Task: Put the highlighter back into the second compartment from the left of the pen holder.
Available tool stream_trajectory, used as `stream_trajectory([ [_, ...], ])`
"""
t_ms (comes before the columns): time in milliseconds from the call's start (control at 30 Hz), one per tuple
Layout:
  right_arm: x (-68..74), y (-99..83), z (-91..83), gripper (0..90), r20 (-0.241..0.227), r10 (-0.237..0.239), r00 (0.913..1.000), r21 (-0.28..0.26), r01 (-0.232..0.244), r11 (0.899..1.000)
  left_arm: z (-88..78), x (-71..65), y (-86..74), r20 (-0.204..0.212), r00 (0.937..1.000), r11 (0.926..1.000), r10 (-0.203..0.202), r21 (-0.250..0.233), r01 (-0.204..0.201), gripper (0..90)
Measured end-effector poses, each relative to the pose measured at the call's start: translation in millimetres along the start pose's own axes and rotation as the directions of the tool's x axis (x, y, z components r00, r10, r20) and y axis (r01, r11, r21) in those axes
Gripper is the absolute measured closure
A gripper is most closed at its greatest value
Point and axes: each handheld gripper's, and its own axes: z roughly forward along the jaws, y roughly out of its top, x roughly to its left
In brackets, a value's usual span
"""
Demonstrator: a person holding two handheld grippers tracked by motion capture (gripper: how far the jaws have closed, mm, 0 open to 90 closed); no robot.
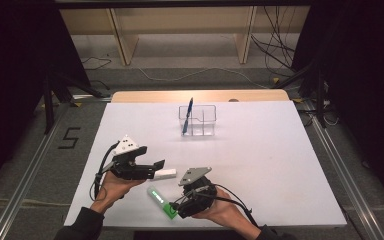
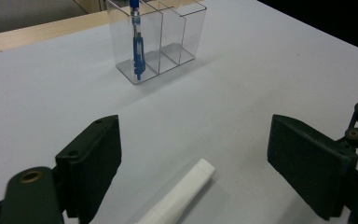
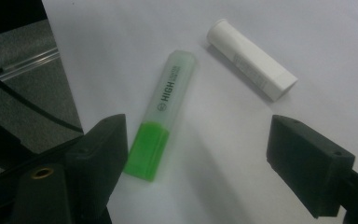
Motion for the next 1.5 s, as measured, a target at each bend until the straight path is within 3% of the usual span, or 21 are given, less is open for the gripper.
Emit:
stream_trajectory([
  [433, 14.7, 12.8, 27.1, 24.0, -0.025, -0.049, 0.9985, 0.083, 0.051, 0.995, -1.1, 4.4, -1.4, -0.019, 0.9995, 0.9996, -0.025, -0.015, 0.025, 16.4],
  [733, 18.3, 14.5, 42.4, 26.3, -0.029, -0.068, 0.9973, 0.158, 0.072, 0.985, -1.0, 6.8, -2.5, -0.027, 0.9991, 0.9994, -0.033, -0.014, 0.032, 16.4],
  [1067, 20.2, 15.2, 50.9, 30.3, -0.034, -0.095, 0.9949, 0.202, 0.1, 0.974, -1.2, 7.3, -2.6, -0.031, 0.999, 0.9994, -0.032, -0.016, 0.031, 16.4],
  [1500, 20.9, 16.2, 58.6, 36.8, -0.048, -0.094, 0.9944, 0.249, 0.103, 0.963, -0.2, 7.2, -3.2, -0.032, 0.9989, 0.9994, -0.033, -0.014, 0.033, 16.4],
])
